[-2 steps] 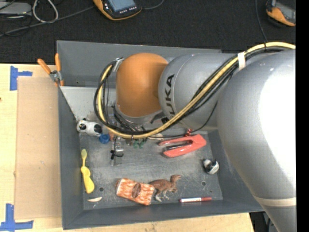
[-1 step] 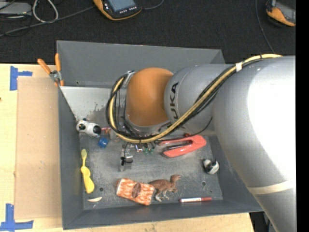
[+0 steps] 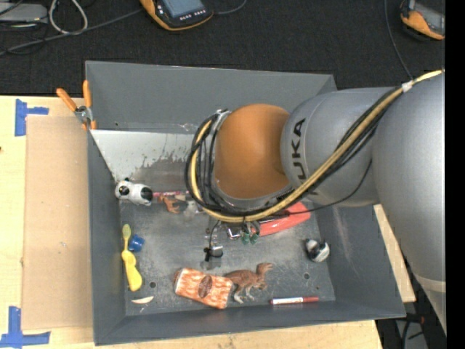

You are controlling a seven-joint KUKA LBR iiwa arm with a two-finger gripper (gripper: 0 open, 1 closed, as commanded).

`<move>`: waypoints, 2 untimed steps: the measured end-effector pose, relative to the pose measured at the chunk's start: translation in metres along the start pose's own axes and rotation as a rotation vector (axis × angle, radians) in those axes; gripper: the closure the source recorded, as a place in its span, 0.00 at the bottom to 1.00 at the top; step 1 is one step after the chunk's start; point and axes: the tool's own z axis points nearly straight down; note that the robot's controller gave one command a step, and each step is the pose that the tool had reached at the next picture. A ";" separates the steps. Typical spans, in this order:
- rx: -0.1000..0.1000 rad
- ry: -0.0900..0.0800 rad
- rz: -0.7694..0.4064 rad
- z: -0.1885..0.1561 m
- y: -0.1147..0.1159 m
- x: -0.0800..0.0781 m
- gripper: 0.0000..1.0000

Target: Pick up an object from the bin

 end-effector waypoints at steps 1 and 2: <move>0.000 -0.015 0.011 -0.002 -0.011 0.031 0.00; 0.000 -0.003 -0.065 0.057 -0.008 0.047 0.00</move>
Offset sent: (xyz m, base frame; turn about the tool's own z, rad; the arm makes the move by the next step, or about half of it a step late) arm -0.0452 -0.0161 -0.0553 -0.0661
